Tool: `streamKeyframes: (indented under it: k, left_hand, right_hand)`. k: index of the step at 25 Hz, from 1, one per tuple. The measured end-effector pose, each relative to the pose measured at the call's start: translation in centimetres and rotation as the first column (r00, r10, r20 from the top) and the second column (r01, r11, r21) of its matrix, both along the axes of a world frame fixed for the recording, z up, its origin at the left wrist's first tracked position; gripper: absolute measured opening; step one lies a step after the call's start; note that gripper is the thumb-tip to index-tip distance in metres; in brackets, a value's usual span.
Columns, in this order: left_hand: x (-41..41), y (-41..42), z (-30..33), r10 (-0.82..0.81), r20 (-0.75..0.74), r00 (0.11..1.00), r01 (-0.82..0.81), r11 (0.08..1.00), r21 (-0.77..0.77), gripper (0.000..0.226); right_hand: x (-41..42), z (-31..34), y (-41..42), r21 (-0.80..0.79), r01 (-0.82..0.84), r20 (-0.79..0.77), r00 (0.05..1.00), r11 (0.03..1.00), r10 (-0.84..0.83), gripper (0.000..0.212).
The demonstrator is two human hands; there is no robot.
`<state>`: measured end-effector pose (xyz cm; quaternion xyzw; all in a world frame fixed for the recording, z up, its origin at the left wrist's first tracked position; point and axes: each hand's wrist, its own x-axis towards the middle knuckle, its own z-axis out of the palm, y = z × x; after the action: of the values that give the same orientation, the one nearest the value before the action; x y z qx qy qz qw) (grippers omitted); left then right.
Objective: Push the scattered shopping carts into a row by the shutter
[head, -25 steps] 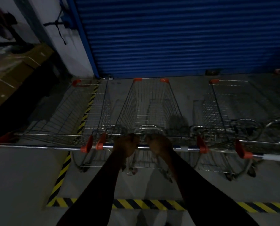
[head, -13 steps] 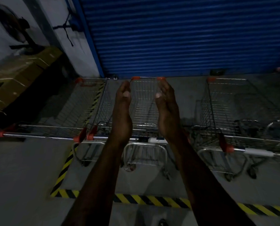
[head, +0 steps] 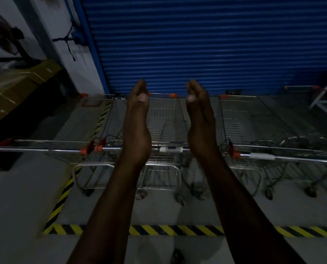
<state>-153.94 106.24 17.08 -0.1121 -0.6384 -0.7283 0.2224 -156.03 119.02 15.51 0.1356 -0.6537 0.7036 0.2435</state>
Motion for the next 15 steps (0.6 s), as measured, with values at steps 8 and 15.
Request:
streamKeyframes:
  k: [8, 15]
  left_hand:
    - [3.6, 6.3, -1.1, -0.102, 0.011, 0.995, 0.101, 0.993, 0.060, 0.079]
    - [2.5, 18.0, 0.2, -0.239, -0.050, 0.970, 0.241, 0.969, 0.055, 0.078]
  right_hand:
    - [5.9, 0.8, 8.1, 0.012, 0.105, -0.044, 0.994, 0.994, -0.104, 0.045]
    - [4.8, 1.5, 19.6, -0.051, 0.167, -0.144, 0.974, 0.985, -0.172, 0.050]
